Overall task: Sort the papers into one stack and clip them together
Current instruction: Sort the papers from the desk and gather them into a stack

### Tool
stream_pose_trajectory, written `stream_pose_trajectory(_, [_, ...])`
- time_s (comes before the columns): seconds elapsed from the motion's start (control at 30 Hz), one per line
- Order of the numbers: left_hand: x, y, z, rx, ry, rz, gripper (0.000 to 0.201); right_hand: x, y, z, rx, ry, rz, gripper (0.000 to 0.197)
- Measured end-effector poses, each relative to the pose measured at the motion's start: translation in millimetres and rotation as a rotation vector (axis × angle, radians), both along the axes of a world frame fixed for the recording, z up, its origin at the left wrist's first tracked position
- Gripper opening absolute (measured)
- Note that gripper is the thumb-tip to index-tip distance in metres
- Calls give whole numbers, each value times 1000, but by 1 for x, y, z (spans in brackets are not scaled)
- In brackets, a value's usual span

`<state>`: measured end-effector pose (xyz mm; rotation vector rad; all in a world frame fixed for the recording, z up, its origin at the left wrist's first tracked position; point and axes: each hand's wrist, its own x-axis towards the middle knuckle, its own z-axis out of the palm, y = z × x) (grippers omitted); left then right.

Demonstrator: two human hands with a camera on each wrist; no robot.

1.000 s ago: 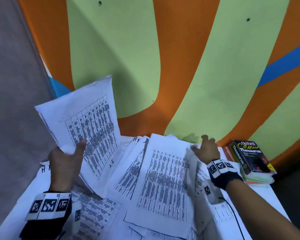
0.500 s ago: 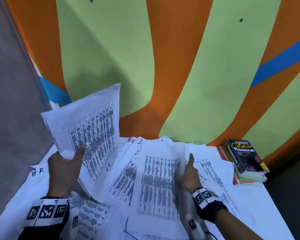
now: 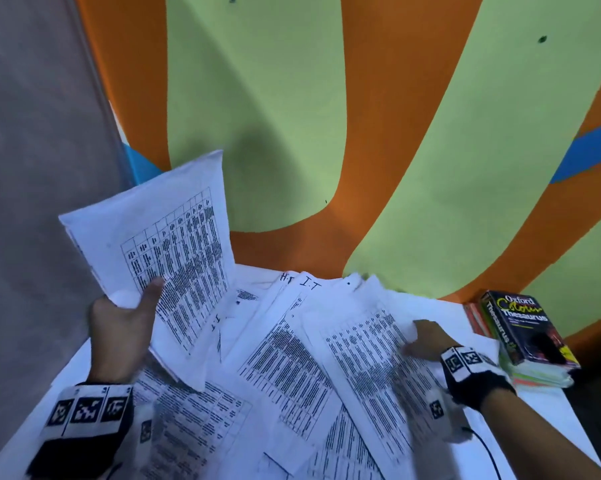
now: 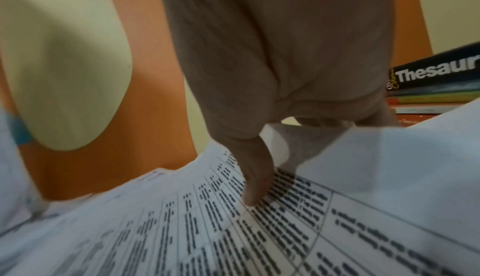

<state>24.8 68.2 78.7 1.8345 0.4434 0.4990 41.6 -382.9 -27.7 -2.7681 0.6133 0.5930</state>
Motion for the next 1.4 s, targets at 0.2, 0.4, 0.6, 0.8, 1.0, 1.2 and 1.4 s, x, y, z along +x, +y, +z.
stream_pose_trajectory(0.2, [-4,4,-2,35,-3,31,57,-8,9,-5,-62,-135,-26,47])
stream_pose_trajectory(0.4, [-2,19,-5,68,28,84,56,-26,9,69,184,-463,135,14])
stream_pose_trajectory(0.6, [-9,37,4,64,18,177,56,-42,38,180,673,-671,116,13])
stream_pose_trajectory(0.8, [-21,76,5,141,46,303,64,-25,128,176,979,-450,124,30])
stream_pose_trajectory(1.0, [-48,96,11,253,-79,337,60,-9,239,58,664,-93,368,37])
stream_pose_trajectory(1.2, [-62,107,6,327,-9,341,49,-15,283,4,392,-114,529,24])
stream_pose_trajectory(1.4, [-58,116,-1,288,-8,341,47,-10,284,-6,429,-115,475,34])
